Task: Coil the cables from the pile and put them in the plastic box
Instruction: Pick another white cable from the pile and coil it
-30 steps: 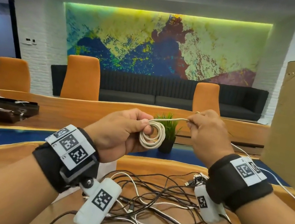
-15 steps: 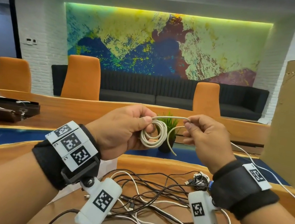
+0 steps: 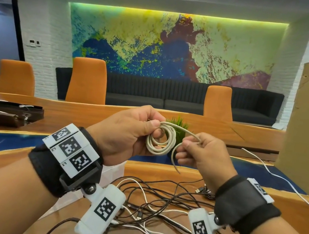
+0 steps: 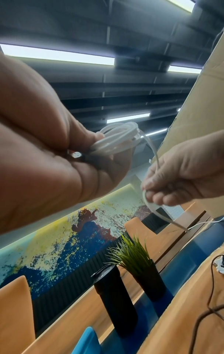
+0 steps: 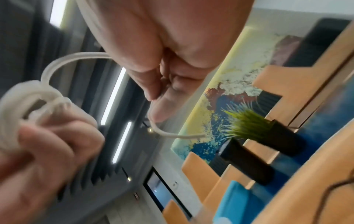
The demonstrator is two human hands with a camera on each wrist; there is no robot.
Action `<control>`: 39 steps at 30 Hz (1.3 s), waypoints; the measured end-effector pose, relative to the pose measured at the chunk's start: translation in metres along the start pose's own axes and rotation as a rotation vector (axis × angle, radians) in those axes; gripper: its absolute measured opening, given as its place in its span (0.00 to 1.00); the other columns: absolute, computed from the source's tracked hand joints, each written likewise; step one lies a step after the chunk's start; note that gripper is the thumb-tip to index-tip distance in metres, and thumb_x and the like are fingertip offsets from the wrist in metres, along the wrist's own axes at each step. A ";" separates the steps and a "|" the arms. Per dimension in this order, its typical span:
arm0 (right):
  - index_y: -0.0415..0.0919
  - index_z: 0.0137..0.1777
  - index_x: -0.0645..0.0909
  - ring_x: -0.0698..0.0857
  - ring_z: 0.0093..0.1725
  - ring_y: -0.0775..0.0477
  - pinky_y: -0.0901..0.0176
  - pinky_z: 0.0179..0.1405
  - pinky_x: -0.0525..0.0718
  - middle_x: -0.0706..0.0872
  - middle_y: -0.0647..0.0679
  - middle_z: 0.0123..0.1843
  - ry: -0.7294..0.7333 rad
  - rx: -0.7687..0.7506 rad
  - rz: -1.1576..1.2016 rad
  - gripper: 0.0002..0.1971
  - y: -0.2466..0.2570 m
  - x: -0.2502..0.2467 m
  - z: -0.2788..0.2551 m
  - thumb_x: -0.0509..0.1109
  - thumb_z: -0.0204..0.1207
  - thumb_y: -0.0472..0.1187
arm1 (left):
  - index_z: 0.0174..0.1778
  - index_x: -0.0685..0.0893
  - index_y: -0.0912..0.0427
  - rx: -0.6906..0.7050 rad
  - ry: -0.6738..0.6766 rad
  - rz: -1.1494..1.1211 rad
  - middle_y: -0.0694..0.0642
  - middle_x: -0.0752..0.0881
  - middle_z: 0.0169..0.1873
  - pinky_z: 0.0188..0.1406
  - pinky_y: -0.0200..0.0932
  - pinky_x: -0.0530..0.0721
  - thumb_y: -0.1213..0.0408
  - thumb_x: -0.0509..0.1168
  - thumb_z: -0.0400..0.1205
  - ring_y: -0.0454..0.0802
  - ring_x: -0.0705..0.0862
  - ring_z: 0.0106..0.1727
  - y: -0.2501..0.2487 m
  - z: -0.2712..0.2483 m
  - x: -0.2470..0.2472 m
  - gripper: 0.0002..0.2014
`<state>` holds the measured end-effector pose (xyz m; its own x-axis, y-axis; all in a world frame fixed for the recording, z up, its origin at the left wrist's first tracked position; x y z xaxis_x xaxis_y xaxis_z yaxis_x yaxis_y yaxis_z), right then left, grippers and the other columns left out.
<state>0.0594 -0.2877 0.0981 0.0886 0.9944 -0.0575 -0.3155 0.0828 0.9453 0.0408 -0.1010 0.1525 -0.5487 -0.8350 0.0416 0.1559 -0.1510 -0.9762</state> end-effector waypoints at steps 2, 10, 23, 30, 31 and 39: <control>0.32 0.49 0.81 0.89 0.34 0.47 0.59 0.33 0.91 0.89 0.37 0.39 -0.041 -0.073 0.033 0.03 0.015 0.000 -0.001 0.65 0.82 0.30 | 0.51 0.76 0.62 0.001 0.000 -0.024 0.56 0.79 0.31 0.35 0.45 0.88 0.71 0.50 0.90 0.47 0.83 0.32 0.001 -0.001 0.000 0.09; 0.38 0.45 0.83 0.89 0.37 0.50 0.57 0.36 0.90 0.88 0.45 0.38 0.188 -0.197 -0.555 0.02 0.002 0.007 -0.018 0.74 0.77 0.34 | 0.51 0.76 0.62 0.025 -0.030 -0.062 0.56 0.78 0.31 0.35 0.45 0.89 0.70 0.50 0.90 0.48 0.83 0.32 -0.004 0.000 -0.005 0.10; 0.43 0.48 0.88 0.87 0.33 0.56 0.65 0.35 0.86 0.88 0.51 0.36 0.265 -0.237 -0.628 0.04 0.000 0.007 -0.018 0.72 0.79 0.36 | 0.52 0.75 0.62 0.043 -0.021 0.021 0.57 0.78 0.33 0.36 0.45 0.87 0.70 0.50 0.91 0.51 0.81 0.37 -0.004 0.000 -0.004 0.09; 0.31 0.55 0.82 0.86 0.33 0.50 0.61 0.30 0.88 0.86 0.42 0.37 -0.091 0.170 0.543 0.07 0.009 0.008 -0.013 0.68 0.80 0.30 | 0.51 0.75 0.63 0.056 0.010 0.024 0.56 0.79 0.32 0.33 0.42 0.87 0.71 0.50 0.90 0.47 0.83 0.32 0.001 -0.003 0.000 0.08; 0.31 0.55 0.82 0.86 0.33 0.50 0.62 0.30 0.87 0.86 0.42 0.37 -0.103 0.186 0.599 0.06 0.010 0.011 -0.013 0.67 0.81 0.30 | 0.51 0.75 0.63 0.056 0.015 0.030 0.56 0.79 0.32 0.33 0.41 0.87 0.71 0.50 0.90 0.47 0.83 0.32 0.002 -0.003 0.000 0.08; 0.28 0.59 0.82 0.85 0.30 0.52 0.66 0.24 0.86 0.84 0.41 0.37 -0.056 0.392 0.840 0.10 0.008 0.023 -0.013 0.68 0.79 0.29 | 0.52 0.77 0.62 0.085 -0.014 0.124 0.55 0.80 0.31 0.40 0.45 0.83 0.70 0.51 0.90 0.47 0.82 0.34 0.002 -0.004 -0.004 0.09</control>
<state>0.0468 -0.2629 0.0998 0.0241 0.7124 0.7014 0.0444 -0.7016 0.7111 0.0396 -0.0960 0.1491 -0.5095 -0.8572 -0.0746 0.2914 -0.0903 -0.9523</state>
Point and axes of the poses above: each hand's wrist, its own z-axis towards the middle knuckle, its own x-axis out of the palm, y = z × x, the point moved 3 cm from there along z, towards the middle knuckle
